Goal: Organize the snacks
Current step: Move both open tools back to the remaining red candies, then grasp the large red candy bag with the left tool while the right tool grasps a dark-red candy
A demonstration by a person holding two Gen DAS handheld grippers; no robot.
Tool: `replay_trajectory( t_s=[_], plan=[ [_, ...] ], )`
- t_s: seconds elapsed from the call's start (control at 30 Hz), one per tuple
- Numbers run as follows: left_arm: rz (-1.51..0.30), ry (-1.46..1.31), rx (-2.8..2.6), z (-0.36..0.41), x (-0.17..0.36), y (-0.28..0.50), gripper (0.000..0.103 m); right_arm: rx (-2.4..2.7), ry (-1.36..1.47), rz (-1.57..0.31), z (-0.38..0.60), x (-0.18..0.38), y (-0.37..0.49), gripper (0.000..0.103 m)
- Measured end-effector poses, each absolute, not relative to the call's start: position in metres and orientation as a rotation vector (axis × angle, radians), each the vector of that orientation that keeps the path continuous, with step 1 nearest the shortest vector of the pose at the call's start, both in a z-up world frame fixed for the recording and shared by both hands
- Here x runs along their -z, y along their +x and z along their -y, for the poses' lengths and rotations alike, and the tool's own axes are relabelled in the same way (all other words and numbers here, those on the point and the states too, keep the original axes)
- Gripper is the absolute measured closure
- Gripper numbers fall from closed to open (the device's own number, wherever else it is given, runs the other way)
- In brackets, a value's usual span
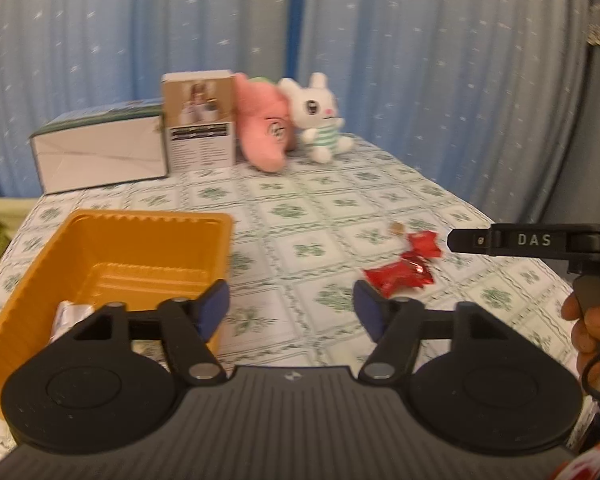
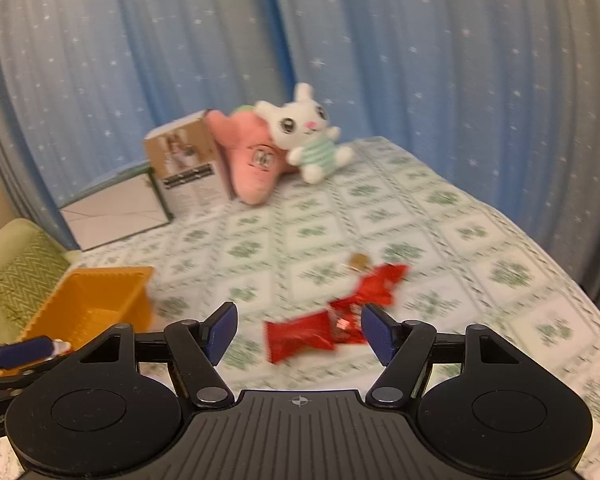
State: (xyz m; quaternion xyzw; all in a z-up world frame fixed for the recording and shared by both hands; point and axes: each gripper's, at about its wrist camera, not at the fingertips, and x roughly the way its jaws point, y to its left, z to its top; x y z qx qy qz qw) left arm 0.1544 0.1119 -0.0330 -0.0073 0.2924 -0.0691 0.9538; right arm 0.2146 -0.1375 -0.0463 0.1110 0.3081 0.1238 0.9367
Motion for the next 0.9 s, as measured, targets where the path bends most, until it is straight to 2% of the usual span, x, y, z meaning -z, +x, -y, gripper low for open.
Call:
replay_trajectory(
  t_s=[0.47, 0.7, 0.9],
  plan=[
    [-0.619, 0.032, 0.222, -0.058, 0.044, 0.153, 0.019, -0.188, 0.219, -0.647, 0.197, 0.057, 0.186, 0.034],
    [-0.654, 0.090, 0.253, -0.037, 0.052, 0.179, 0.019, -0.223, 0.208, -0.653, 0.206, 0.066, 0.195, 0.034],
    [-0.723, 0.183, 0.298, -0.016, 0.068, 0.223, 0.023, -0.268, 0.184, -0.759, 0.211, 0.089, 0.226, 0.035]
  ],
)
